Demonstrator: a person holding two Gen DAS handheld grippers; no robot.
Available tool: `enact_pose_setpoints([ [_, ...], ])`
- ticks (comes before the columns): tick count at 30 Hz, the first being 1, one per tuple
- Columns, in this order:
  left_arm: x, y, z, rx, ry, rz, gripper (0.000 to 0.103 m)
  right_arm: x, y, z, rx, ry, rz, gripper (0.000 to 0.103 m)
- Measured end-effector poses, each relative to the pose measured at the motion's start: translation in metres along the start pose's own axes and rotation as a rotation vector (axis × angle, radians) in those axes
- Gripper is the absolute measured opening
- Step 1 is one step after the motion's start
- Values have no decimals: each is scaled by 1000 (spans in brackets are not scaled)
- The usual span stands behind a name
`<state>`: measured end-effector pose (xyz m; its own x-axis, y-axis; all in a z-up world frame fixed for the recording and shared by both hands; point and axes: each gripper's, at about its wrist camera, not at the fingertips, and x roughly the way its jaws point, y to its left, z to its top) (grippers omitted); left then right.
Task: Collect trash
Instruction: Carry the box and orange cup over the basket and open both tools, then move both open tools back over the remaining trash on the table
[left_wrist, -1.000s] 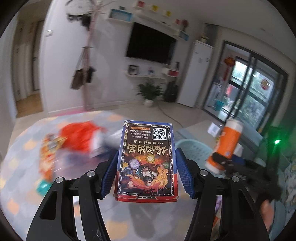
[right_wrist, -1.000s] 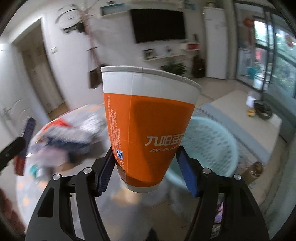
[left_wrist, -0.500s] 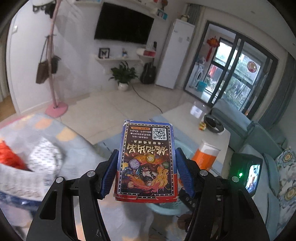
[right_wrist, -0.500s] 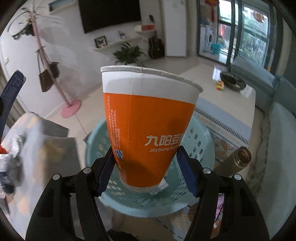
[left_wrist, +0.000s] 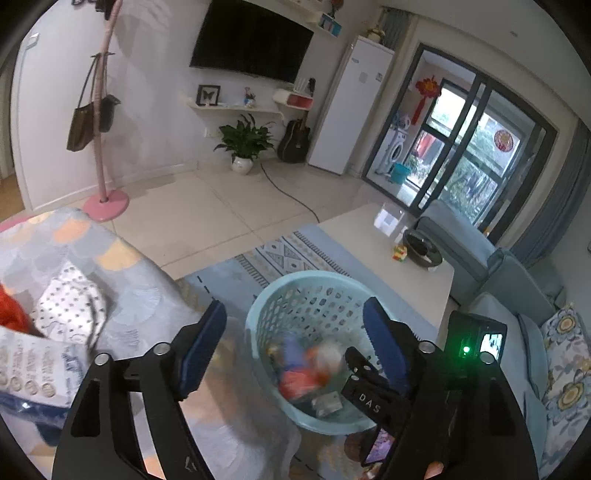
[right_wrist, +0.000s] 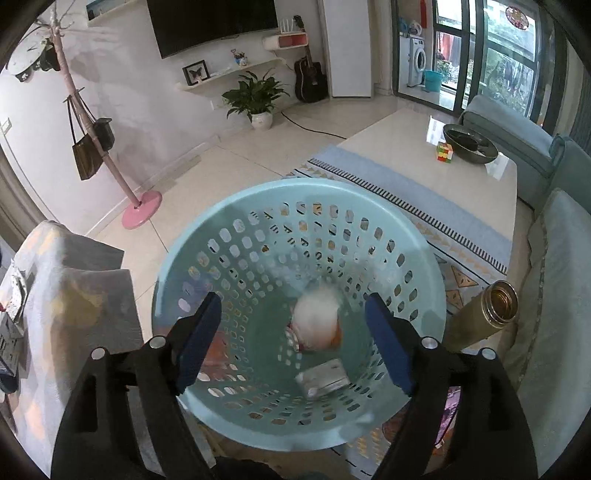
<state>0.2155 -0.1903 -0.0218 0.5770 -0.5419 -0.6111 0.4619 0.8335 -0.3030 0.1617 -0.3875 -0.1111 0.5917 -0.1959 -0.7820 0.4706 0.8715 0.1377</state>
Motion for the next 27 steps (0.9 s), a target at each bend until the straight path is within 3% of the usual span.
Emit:
enact_pose_setpoints([
  [8,-71,5,-6,-15,-98,9,81,-45,17,-6,-34,-56,66,79],
  [15,-149,18,-19,-20,-211,46,83,-111,52,-19,-109,-152,169,84],
  [27,-244,70,-53,-123,-319,140,86,-195,126,-61,-285,-274,341,92],
])
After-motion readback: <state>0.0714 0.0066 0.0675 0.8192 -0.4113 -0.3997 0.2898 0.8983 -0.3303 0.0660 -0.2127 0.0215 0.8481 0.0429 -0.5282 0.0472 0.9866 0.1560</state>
